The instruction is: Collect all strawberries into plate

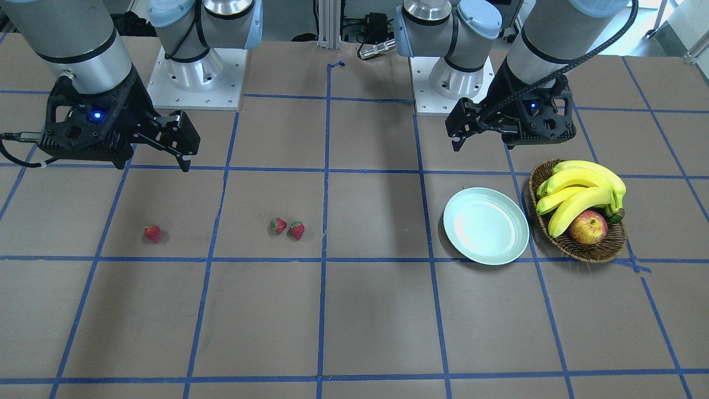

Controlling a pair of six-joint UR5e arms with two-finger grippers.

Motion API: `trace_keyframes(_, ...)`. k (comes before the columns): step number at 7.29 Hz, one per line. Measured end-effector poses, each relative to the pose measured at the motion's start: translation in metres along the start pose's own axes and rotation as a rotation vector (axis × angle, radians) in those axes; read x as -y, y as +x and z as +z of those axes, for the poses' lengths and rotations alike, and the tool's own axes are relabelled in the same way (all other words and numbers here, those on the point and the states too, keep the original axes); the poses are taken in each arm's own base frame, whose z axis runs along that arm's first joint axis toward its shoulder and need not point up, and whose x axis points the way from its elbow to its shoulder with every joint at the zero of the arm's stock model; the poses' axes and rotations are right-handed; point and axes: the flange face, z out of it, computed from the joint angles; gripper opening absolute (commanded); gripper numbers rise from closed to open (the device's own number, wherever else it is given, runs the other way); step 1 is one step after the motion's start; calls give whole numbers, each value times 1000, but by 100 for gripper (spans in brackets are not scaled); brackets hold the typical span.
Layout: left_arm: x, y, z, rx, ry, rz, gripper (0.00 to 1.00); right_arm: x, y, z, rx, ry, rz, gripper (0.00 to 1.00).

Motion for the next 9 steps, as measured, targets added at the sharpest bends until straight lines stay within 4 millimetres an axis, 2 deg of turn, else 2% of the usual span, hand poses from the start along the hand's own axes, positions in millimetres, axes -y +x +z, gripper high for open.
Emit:
trace_keyframes(4, 2, 1, 2, -2, -1, 4, 100, 5, -1, 1, 0, 4, -2, 100)
trace_keyframes(6, 3, 2, 3, -1, -1, 5, 100, 20, -10, 16, 1, -10, -9, 100)
trace_keyframes(7, 3, 2, 3, -1, -1, 5, 100, 31, -31, 35, 7, -19, -27, 100)
trace_keyframes(9, 3, 3, 3, -2, -1, 6, 100, 56, -92, 97, 63, -20, -67, 100)
